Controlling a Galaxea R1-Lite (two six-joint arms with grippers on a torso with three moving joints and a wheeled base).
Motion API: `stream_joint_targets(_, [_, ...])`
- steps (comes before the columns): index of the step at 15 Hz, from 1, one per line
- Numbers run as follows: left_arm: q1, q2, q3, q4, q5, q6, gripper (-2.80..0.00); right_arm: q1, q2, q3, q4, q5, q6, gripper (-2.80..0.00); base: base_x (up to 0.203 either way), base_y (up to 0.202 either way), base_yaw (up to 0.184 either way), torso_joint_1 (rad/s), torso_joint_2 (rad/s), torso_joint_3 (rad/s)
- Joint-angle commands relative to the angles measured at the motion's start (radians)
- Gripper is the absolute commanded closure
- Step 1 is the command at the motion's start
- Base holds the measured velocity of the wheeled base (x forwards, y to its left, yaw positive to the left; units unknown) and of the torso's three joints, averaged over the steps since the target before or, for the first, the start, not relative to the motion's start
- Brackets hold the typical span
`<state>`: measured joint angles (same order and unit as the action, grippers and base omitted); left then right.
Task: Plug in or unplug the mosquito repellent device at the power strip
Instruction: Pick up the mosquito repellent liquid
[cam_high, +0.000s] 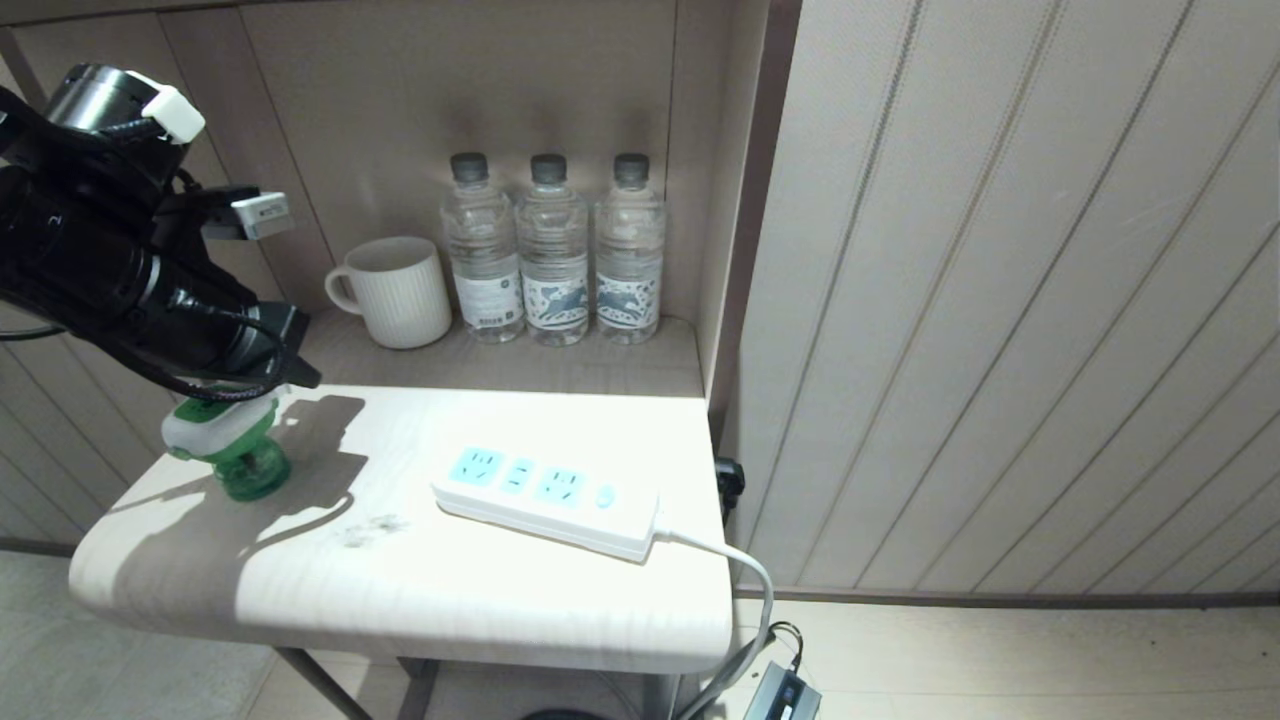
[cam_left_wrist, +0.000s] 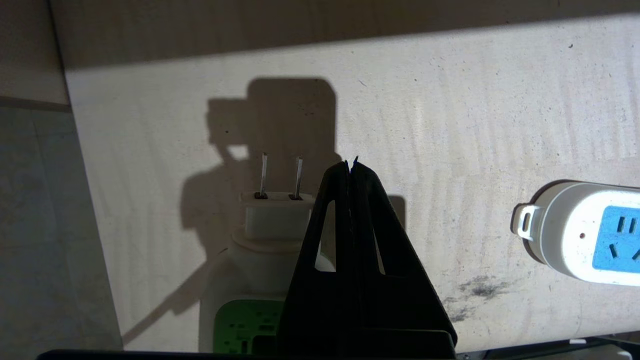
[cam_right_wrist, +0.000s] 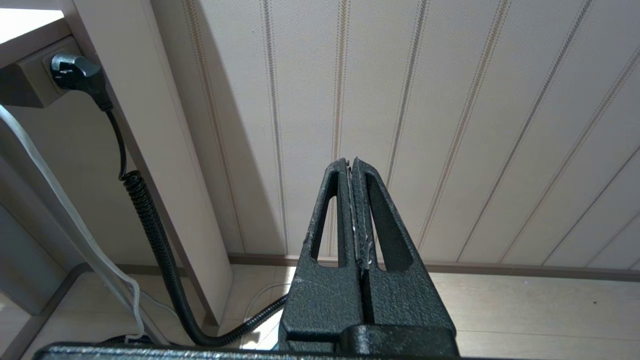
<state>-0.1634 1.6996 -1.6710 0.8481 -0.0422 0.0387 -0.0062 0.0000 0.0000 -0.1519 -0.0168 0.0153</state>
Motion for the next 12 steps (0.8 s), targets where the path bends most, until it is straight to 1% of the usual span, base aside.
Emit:
stream_joint_targets(1, [0.008,0.002,-0.015,0.008,0.001,0.002,0.0,0.0,0.0,0.0,-0.001,0.0,0.0,0.0,0.0,0.0,0.0,0.0,0.0,0.0])
stream_joint_targets(3, [0.016,0.002,-0.036,0.014,0.002,0.007,0.0,0.0,0.0,0.0,-0.001,0.0,0.0,0.0,0.0,0.0,0.0,0.0,0.0,0.0])
stream_joint_targets(8, [0.022,0.009,-0.038,0.008,0.005,0.004,0.0,0.0,0.0,0.0,-0.001,0.0,0.0,0.0,0.0,0.0,0.0,0.0,0.0,0.0])
stream_joint_targets(12, [0.028,-0.022,-0.059,0.003,-0.009,-0.019,0.0,0.0,0.0,0.0,-0.001,0.0,0.0,0.0,0.0,0.0,0.0,0.0,0.0,0.0])
